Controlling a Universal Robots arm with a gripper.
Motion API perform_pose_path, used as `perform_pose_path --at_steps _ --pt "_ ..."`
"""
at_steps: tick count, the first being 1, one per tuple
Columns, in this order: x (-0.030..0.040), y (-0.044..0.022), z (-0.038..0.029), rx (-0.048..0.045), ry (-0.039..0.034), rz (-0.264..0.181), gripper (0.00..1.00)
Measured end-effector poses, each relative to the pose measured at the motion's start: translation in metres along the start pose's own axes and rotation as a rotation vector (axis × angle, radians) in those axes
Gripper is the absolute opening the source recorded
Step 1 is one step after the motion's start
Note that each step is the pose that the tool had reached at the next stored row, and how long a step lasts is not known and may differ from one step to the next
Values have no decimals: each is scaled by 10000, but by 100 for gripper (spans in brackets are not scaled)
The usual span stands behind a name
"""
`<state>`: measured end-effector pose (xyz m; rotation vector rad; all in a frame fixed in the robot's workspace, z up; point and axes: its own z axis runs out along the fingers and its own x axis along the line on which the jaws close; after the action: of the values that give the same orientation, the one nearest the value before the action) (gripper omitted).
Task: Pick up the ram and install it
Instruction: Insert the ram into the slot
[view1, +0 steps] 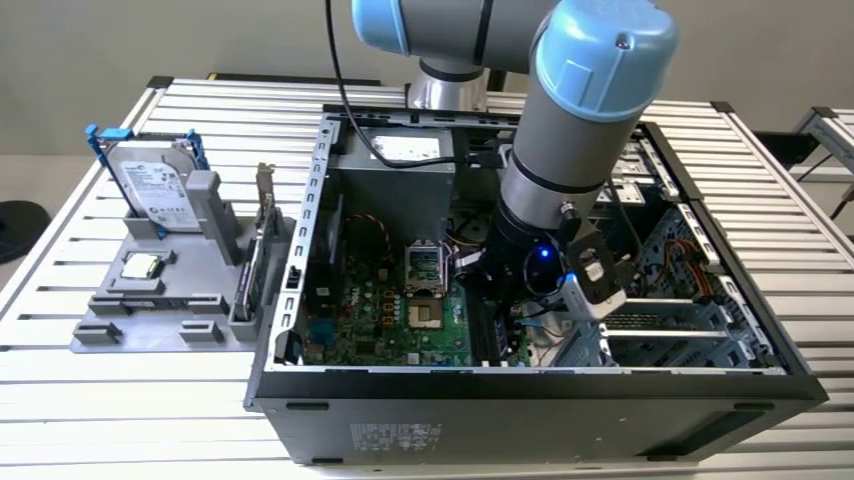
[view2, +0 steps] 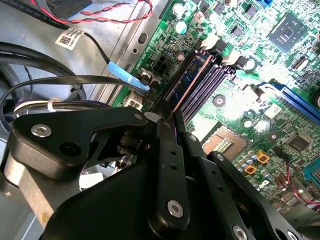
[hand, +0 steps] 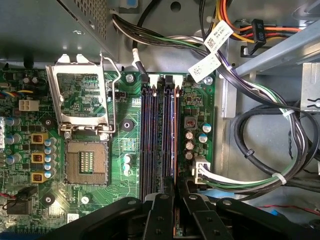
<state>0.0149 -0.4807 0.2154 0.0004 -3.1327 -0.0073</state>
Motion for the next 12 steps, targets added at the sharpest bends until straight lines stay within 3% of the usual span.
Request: perform_pose_path --at_steps 8,12 --pt "0 0 -5 1 0 0 100" --pt "1 0 -87 0 0 5 100"
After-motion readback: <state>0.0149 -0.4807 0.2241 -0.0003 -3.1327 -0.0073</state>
